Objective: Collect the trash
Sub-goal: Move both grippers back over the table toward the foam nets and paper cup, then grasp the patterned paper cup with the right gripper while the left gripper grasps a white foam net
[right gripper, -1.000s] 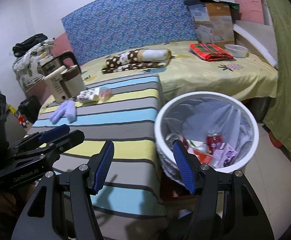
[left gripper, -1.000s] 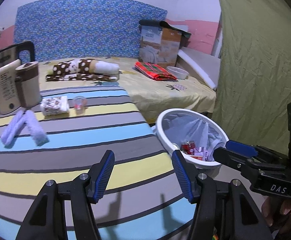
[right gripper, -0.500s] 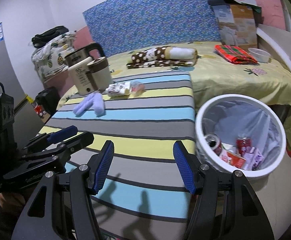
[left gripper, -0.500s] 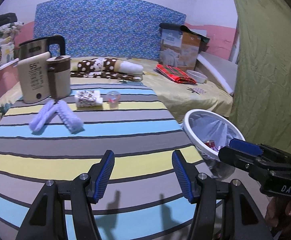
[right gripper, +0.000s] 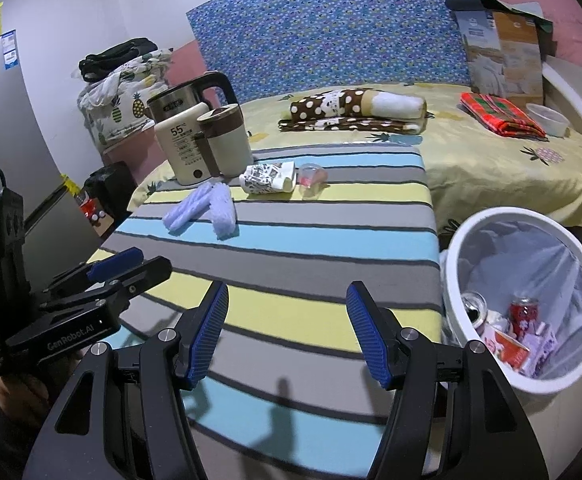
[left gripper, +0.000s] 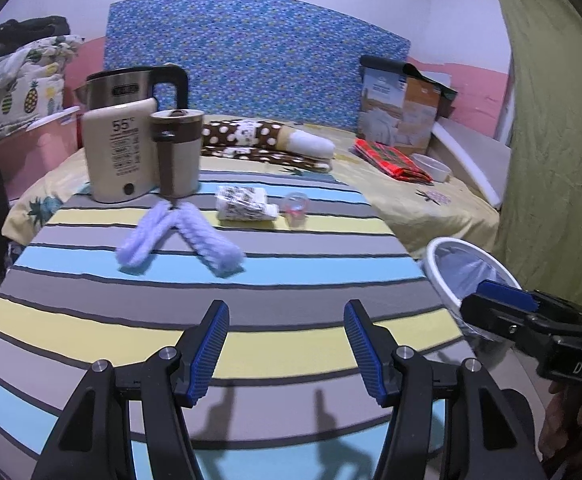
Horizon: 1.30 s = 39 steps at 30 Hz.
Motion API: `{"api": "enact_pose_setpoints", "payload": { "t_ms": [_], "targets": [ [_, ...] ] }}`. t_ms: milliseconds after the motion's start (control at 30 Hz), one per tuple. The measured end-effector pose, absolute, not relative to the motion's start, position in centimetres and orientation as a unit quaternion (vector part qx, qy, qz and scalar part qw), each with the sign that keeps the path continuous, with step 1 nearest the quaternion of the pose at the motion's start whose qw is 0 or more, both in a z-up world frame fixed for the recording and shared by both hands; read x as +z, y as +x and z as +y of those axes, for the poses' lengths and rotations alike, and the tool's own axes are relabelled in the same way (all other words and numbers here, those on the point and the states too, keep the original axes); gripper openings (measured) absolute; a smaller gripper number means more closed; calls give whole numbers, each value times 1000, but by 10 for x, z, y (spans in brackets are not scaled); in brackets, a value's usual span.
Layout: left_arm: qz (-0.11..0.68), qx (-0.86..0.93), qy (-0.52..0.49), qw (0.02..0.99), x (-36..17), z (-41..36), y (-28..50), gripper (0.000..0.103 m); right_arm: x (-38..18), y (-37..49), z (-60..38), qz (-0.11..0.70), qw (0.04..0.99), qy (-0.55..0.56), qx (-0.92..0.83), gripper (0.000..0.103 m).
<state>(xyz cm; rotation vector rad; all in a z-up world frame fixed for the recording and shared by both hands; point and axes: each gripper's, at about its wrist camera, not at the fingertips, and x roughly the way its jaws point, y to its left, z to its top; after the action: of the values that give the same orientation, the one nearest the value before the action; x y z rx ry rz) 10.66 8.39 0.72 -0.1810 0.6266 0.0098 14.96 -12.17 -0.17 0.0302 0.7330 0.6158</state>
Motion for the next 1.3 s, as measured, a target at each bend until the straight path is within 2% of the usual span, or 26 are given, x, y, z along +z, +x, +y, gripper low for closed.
{"api": "enact_pose_setpoints", "payload": {
  "t_ms": [633,1233,1300],
  "targets": [
    [323,85,-92,938,-11,182,168,59,-9,196,-73,359,874,-25,328,62],
    [404,105,-92,904,-61,227,239,59,-27,262,-21,362,858,-119,344,62],
    [410,103,-106,900,-64,232,240,56,-30,269,-16,361,857,-132,344,62]
  ]
}}
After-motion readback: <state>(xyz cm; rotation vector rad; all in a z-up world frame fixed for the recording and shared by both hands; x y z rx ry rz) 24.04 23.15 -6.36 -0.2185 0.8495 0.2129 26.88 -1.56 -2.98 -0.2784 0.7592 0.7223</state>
